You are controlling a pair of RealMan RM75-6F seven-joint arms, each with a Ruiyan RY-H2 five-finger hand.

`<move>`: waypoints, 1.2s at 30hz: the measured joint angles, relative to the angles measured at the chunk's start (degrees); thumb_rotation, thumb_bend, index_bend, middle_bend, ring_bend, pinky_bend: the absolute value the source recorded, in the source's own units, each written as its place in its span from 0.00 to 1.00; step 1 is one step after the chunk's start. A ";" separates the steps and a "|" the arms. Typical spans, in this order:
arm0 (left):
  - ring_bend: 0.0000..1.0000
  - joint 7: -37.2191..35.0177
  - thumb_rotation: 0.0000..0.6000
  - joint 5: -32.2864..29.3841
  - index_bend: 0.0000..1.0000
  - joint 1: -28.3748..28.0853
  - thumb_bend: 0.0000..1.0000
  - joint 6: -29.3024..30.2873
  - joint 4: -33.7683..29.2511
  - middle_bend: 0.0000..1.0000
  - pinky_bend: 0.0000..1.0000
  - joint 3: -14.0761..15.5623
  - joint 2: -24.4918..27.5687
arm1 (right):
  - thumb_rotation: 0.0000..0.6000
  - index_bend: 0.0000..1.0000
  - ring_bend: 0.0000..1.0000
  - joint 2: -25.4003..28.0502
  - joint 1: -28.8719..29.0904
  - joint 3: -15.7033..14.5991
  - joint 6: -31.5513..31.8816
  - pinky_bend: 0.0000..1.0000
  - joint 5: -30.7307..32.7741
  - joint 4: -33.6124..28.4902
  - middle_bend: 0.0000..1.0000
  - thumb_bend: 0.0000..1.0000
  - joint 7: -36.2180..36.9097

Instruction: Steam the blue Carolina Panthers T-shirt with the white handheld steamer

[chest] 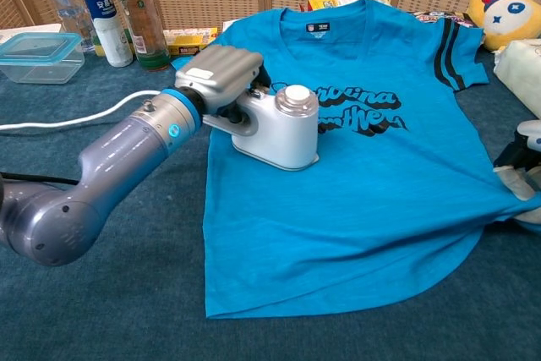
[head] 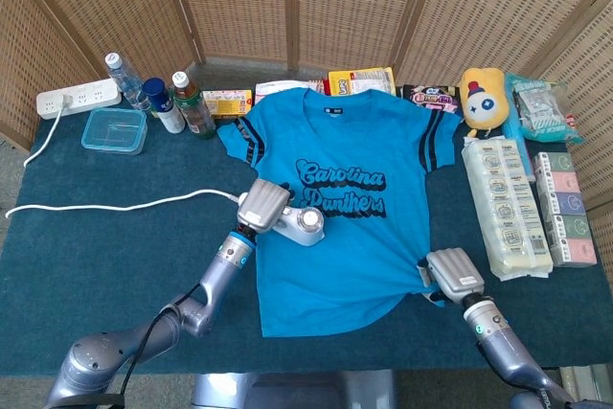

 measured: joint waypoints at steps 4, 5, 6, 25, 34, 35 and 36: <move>0.77 0.37 1.00 0.19 0.74 -0.81 0.52 -0.32 0.72 0.85 0.80 0.31 -1.65 | 1.00 0.74 0.75 0.12 -0.04 0.05 0.02 0.86 -0.13 0.10 0.68 0.37 0.36; 0.77 0.38 1.00 0.25 0.74 -1.00 0.52 -0.37 0.82 0.85 0.80 0.36 -1.99 | 1.00 0.74 0.75 0.17 -0.07 0.05 0.05 0.86 -0.17 0.09 0.68 0.37 0.43; 0.77 0.38 1.00 0.31 0.74 -1.22 0.52 -0.41 1.00 0.85 0.80 0.39 -2.35 | 1.00 0.74 0.75 0.22 -0.10 0.05 0.09 0.86 -0.20 0.07 0.68 0.37 0.50; 0.77 -1.49 1.00 4.46 0.74 -1.35 0.52 0.34 -6.53 0.85 0.80 4.64 -2.30 | 1.00 0.74 0.75 0.65 -0.46 0.03 0.47 0.86 -0.64 -0.14 0.68 0.37 0.91; 0.77 -1.82 1.00 5.55 0.74 3.14 0.52 1.83 -17.34 0.85 0.80 7.73 6.34 | 1.00 0.74 0.75 0.32 -0.26 0.04 0.37 0.86 -0.70 -0.51 0.68 0.37 0.05; 0.77 -1.82 1.00 5.51 0.74 3.74 0.52 2.00 -18.18 0.85 0.80 7.97 7.43 | 1.00 0.74 0.75 0.28 -0.27 0.01 0.36 0.86 -0.68 -0.56 0.68 0.37 -0.10; 0.77 -1.83 1.00 5.33 0.74 4.61 0.52 2.25 -19.10 0.85 0.80 8.21 8.90 | 1.00 0.74 0.75 0.20 -0.29 -0.08 0.37 0.86 -0.65 -0.66 0.68 0.37 -0.30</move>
